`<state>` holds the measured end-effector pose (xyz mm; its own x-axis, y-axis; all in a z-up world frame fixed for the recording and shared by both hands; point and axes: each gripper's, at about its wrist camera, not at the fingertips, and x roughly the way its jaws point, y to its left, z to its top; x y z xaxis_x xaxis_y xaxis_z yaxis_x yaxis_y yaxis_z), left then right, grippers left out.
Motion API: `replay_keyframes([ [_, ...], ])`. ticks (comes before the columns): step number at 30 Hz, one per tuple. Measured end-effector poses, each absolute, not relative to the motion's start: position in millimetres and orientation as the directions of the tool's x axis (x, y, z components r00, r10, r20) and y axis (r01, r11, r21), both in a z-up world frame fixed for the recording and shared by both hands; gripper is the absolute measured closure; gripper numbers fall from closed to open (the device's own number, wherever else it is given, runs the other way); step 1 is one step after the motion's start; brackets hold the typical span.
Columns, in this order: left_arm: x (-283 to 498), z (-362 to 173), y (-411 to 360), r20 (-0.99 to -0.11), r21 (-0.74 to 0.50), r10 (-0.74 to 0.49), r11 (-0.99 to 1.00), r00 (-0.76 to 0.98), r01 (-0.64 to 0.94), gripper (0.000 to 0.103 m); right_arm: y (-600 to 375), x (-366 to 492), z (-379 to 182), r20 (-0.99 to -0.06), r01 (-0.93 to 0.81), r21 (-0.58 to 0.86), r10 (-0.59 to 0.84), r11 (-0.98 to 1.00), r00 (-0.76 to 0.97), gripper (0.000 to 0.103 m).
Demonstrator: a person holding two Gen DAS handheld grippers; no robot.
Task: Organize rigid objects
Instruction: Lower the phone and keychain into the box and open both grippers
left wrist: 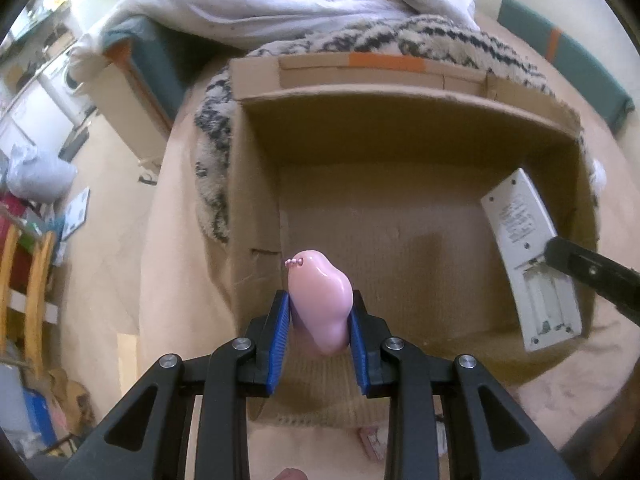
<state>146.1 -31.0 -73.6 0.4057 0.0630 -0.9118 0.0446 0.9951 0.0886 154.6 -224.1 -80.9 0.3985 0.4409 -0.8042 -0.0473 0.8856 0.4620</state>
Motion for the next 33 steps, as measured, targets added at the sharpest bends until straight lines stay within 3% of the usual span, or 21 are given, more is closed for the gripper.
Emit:
replay_keyframes([
  [16, 167, -116, -54, -0.906, 0.236, 0.198, 0.970, 0.373, 0.058, 0.077, -201, 169, -119, -0.837, -0.061, 0.443, 0.437, 0.894, 0.331, 0.081],
  [29, 171, -123, -59, -0.907, 0.274, 0.238, 0.960, 0.348, 0.057, 0.076, -186, 165, -96, -0.856, -0.125, 0.253, 0.282, 0.959, 0.432, 0.081],
  [32, 170, -122, -57, -0.910, 0.265, 0.232, 0.963, 0.343, 0.053, 0.063, -190, 164, -92, -0.844, -0.120, 0.285, 0.308, 0.951, 0.440, 0.080],
  [33, 169, -121, -57, -0.909, 0.263, 0.230, 0.963, 0.348, 0.050, 0.052, -191, 162, -89, -0.838, -0.120, 0.289, 0.312, 0.950, 0.447, 0.075],
])
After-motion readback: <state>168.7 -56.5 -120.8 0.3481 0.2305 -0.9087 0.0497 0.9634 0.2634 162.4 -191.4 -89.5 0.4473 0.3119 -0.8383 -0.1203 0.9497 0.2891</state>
